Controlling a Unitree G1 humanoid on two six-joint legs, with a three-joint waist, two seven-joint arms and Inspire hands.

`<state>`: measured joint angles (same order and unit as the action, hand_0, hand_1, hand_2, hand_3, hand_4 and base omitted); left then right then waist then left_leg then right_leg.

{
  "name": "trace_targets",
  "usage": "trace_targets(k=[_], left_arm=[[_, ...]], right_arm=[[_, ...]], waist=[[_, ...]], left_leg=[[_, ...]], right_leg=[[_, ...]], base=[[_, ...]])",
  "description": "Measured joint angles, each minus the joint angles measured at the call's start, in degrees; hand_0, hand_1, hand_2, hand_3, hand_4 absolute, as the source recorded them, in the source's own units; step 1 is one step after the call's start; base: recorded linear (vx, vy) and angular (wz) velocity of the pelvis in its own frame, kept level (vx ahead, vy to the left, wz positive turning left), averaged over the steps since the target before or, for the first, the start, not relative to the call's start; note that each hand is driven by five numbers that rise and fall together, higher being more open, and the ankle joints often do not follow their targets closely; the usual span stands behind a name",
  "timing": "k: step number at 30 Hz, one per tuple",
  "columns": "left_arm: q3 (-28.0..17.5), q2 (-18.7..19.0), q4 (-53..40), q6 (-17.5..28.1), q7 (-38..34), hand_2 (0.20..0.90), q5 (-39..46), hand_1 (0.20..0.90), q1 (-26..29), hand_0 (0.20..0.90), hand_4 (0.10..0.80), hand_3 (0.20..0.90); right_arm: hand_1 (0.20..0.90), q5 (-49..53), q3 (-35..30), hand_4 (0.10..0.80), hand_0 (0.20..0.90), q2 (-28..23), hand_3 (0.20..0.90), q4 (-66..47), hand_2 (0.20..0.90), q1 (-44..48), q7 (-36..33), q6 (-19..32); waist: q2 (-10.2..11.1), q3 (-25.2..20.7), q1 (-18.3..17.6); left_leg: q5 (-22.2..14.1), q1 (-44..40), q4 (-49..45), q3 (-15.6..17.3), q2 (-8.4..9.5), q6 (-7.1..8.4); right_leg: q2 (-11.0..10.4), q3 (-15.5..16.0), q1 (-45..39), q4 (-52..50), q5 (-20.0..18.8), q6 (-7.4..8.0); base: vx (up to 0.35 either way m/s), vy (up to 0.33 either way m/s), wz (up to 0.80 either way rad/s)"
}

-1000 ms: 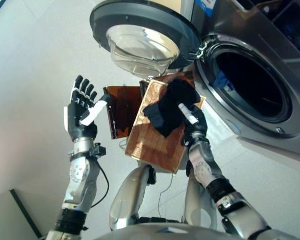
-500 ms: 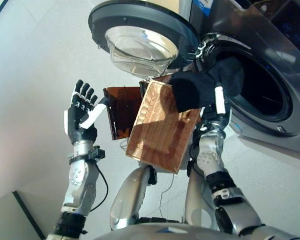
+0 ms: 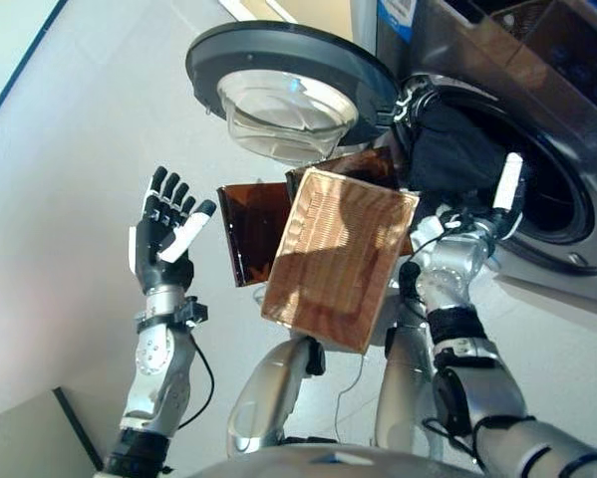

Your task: Pick up the clothes and place them into the washing machine

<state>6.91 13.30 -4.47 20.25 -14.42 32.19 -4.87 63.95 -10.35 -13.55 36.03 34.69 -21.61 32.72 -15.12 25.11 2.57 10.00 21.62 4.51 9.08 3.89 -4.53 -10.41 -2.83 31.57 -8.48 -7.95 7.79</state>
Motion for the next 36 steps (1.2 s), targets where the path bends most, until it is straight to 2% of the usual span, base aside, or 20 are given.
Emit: trace_targets(k=[8,11,18,26,30,33,36], left_arm=[[0.1,0.1,-0.1,0.0,1.2,0.9,0.6,0.9,-0.1,0.9,0.8,0.9],[0.2,0.5,-0.1,0.0,2.0,0.9,1.1,0.9,-0.1,0.9,0.8,0.9],[0.4,1.3,-0.8,0.1,3.1,0.9,1.3,0.9,-0.2,0.9,0.8,0.9],[1.2,2.6,-0.8,0.1,4.0,0.9,2.1,0.9,-0.3,0.9,0.8,0.9],[1.6,3.3,-1.6,0.1,4.3,0.9,2.3,0.9,-0.4,0.9,0.8,0.9],[3.7,3.3,-2.2,0.1,4.6,0.9,2.3,0.9,-0.4,0.9,0.8,0.9],[4.7,3.5,-2.5,0.1,4.6,0.9,2.3,0.9,-0.4,0.9,0.8,0.9]], right_arm=[[0.2,0.2,-4.5,0.3,0.2,-5.2,0.2,9.1,0.2,7.8,-2.6,0.0],[0.2,1.9,-6.1,0.3,0.2,-9.2,0.2,15.0,0.2,12.2,-3.7,0.0],[0.2,4.2,-8.4,0.3,0.2,-14.4,0.2,21.6,0.2,17.8,-4.9,-0.1],[0.2,7.7,-10.7,0.3,0.2,-17.0,0.2,22.7,0.2,21.4,-4.9,0.1],[0.2,8.7,-10.6,0.3,0.2,-18.5,0.2,23.9,0.2,23.8,-5.8,1.2],[0.2,8.7,-10.4,0.3,0.2,-19.8,0.2,24.6,0.2,25.7,-5.9,1.3],[0.2,8.7,-10.3,0.3,0.2,-20.0,0.2,25.9,0.2,27.4,-6.1,1.3]], waist=[[-0.9,-0.5,0.6],[-2.3,-1.3,1.6],[-4.6,-3.1,3.1],[-5.7,-3.9,3.2],[-7.0,-4.9,3.6],[-8.2,-5.9,4.8],[-8.4,-5.9,5.1]], left_leg=[[-0.2,0.0,0.0,0.1,0.09,0.01],[-0.3,0.0,0.0,0.0,0.19,-0.02],[-0.4,0.0,0.0,-0.2,0.54,-0.04],[-0.8,0.2,0.0,-0.2,1.26,-0.14],[-0.8,1.1,0.0,-0.2,1.46,-0.15],[-0.7,1.7,0.0,-0.6,1.96,-0.34],[-0.7,2.0,0.0,-0.6,2.15,-0.34]], right_leg=[[-0.2,-0.6,-0.1,0.8,-0.2,0.17],[-0.2,-0.8,-0.1,0.9,-0.4,0.49],[-0.4,-0.9,-0.1,1.2,-0.4,0.54],[-1.2,-1.1,-0.1,2.0,-0.7,1.05],[-1.3,-1.2,0.3,2.7,-0.9,1.29],[-1.7,-1.6,1.2,2.8,-1.3,1.9],[-1.8,-1.9,1.8,2.7,-1.3,2.01]], base=[[0.008,0.006,-0.02],[0.0,0.0,0.0],[0.0,0.0,0.0],[0.006,0.001,0.0],[-0.004,0.0,0.01],[-0.001,0.001,-0.05],[0.0,-0.003,-0.01]])
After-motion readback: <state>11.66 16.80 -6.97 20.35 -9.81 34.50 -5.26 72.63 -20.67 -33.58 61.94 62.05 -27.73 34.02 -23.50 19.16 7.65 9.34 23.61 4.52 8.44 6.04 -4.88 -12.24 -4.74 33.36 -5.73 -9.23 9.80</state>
